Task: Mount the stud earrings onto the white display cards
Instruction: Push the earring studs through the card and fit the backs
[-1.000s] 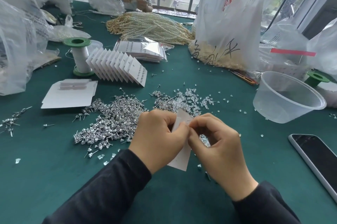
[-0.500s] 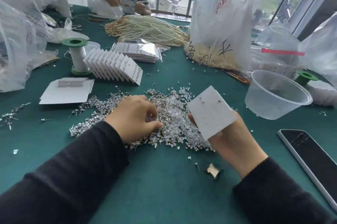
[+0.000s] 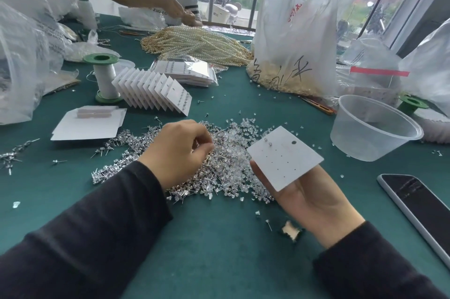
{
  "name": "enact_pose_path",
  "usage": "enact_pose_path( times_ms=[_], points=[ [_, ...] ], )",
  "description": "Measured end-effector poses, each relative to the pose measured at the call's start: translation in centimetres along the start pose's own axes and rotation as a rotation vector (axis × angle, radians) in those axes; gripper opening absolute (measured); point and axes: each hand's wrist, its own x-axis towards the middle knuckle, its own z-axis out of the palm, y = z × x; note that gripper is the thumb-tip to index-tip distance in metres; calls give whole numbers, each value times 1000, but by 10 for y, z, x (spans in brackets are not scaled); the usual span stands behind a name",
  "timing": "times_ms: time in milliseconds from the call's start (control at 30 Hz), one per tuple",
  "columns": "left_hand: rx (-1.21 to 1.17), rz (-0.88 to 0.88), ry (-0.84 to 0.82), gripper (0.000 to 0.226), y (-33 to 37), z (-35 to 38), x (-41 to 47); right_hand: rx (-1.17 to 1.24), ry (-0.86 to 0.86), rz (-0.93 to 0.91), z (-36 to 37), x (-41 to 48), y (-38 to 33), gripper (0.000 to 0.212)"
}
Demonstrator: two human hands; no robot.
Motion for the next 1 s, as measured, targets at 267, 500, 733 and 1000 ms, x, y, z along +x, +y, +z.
enact_pose_path(
  times_ms=[267,500,733,1000],
  points=[
    [-493,-117,-72,9,14,-5,-4,-115,-62,54,1,-1,5,35],
    [-1003,-200,-208,22,31,-9,-12,-237,-163,88,2,-2,8,29],
    [-893,-66,-197,13,41,-9,-17,-387,-135,81,3,-2,10,24],
    [-708,1,-210,12,46,-9,-21,-402,-106,79,2,0,12,20]
  ],
)
